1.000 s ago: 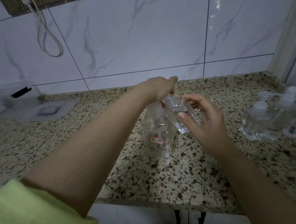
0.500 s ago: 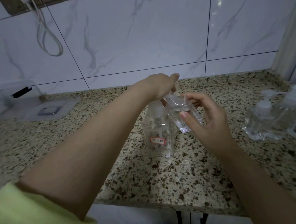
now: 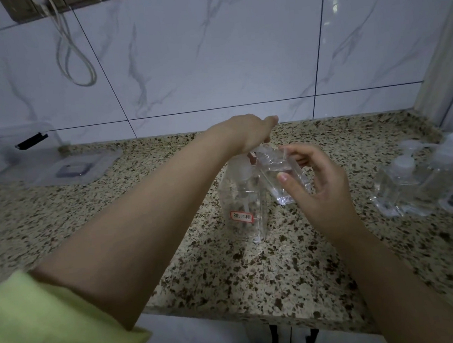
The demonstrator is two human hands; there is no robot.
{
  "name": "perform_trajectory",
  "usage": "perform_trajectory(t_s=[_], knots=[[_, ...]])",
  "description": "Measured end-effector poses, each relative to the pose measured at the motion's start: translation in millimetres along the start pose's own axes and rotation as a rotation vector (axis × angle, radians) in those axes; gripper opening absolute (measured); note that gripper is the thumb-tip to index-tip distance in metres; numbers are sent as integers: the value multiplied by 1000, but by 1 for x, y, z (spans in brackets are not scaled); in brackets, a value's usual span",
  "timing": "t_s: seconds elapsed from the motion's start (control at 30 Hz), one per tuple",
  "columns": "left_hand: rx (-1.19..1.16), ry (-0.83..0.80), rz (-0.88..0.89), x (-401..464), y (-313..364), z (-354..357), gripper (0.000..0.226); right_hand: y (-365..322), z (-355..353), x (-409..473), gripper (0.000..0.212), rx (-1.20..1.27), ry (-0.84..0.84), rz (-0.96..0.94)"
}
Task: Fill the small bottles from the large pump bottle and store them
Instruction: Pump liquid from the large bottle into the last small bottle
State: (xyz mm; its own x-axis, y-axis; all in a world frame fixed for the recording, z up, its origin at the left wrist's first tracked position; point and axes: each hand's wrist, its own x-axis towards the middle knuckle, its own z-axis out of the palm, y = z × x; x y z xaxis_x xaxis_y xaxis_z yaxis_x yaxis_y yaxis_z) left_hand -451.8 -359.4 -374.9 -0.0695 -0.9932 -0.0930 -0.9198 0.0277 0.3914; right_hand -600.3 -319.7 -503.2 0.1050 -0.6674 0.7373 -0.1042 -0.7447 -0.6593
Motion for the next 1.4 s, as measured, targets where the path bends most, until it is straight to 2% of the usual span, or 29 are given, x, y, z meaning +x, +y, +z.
perform_trajectory(t_s=[0.33, 0.77, 1.4], knots=[[-55, 8, 20, 3, -6, 1, 64, -2, 0, 0, 36, 12, -3, 25], [-22, -30, -23, 2, -4, 4, 63, 0, 0, 1, 39, -12, -6, -25], [-34, -10, 15, 3, -5, 3, 63, -2, 0, 0, 36, 5, -6, -21]])
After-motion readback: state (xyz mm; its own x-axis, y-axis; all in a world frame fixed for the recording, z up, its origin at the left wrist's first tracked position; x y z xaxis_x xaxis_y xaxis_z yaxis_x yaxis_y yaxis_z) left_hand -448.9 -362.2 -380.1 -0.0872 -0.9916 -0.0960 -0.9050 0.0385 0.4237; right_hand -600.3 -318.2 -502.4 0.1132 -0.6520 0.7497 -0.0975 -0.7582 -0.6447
